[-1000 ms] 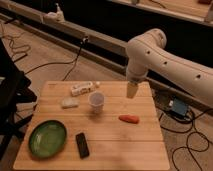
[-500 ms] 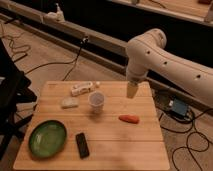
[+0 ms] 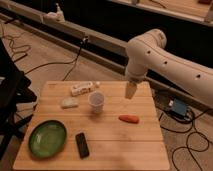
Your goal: Place the eraser in the ceramic cup
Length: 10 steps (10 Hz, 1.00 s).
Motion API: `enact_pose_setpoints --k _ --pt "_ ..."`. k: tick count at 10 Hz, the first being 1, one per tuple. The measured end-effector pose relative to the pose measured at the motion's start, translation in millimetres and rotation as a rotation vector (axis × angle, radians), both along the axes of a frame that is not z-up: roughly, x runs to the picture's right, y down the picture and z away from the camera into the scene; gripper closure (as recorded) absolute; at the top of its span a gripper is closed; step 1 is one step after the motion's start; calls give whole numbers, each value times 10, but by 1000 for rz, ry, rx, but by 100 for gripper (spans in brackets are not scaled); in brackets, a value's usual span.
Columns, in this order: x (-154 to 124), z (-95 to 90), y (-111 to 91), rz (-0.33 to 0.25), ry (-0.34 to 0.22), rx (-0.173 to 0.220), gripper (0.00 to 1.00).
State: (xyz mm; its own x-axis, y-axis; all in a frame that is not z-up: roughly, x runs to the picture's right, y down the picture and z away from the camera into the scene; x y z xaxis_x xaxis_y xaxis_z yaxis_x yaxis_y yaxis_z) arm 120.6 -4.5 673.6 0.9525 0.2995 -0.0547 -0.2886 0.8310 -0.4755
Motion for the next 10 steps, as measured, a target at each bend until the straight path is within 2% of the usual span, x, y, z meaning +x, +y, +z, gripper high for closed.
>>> enact_pose_setpoints --k 2,5,7,10 --pt "-290 -31 192 111 -39 -51 28" --pt "-657 -84 494 175 -86 -105 28" --pt "-870 -119 687 167 -114 -125 28" --pt "-1233 -143 1025 106 -137 -111 28"
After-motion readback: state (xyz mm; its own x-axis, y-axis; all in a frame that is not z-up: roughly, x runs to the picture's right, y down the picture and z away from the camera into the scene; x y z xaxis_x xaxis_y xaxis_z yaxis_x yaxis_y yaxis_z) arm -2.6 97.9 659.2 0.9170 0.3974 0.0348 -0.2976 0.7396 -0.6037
